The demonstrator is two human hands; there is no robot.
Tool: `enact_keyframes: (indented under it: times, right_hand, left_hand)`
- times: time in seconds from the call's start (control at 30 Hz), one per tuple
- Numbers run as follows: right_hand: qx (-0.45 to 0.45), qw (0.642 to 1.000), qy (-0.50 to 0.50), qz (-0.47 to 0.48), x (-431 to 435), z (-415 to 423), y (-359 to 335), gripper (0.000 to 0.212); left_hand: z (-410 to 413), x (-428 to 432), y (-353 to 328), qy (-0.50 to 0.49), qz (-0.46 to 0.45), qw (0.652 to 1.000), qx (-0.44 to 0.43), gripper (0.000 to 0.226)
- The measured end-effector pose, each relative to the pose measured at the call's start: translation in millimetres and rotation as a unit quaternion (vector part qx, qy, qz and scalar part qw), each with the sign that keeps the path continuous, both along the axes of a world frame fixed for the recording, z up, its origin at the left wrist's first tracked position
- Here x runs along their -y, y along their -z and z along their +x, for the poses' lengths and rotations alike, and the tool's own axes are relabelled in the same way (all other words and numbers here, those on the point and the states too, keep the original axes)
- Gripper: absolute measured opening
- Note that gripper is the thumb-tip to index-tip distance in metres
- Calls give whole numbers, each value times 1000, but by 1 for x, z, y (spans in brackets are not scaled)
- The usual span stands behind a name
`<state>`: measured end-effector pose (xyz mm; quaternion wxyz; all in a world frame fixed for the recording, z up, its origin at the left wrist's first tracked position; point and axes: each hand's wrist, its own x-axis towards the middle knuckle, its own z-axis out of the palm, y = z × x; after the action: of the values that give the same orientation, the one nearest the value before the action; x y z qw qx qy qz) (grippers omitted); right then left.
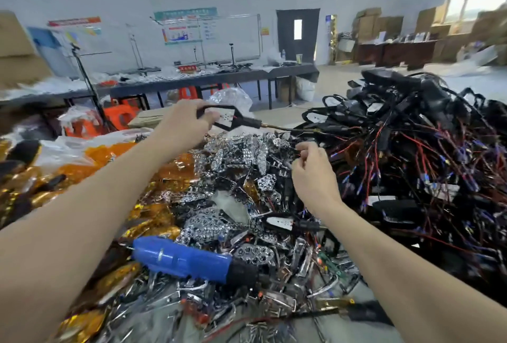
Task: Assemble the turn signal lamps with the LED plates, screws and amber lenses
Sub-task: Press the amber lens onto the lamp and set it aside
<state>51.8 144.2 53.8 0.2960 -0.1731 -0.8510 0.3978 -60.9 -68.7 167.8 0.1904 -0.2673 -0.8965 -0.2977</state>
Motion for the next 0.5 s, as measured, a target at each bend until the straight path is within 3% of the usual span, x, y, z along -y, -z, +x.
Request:
enact_keyframes:
  times: [0.07,0.2,0.27,0.5]
  right_hand:
    - [-3,1000,-1,-11,9,-2,-6,29]
    - [-2,1000,1,-18,19,7,-9,25]
    - [-27,1000,-3,-11,23,15,-12,24]
    - [-125,985,-108,-52,70,24,-59,30]
  left_hand:
    - [5,13,-5,-42,6,999,-29,22]
    - [12,54,-5,-106,78,991,26,33]
    - [17,75,-8,-115,107,988,-5,30]
    - [68,82,-57,7,174,981,-85,28]
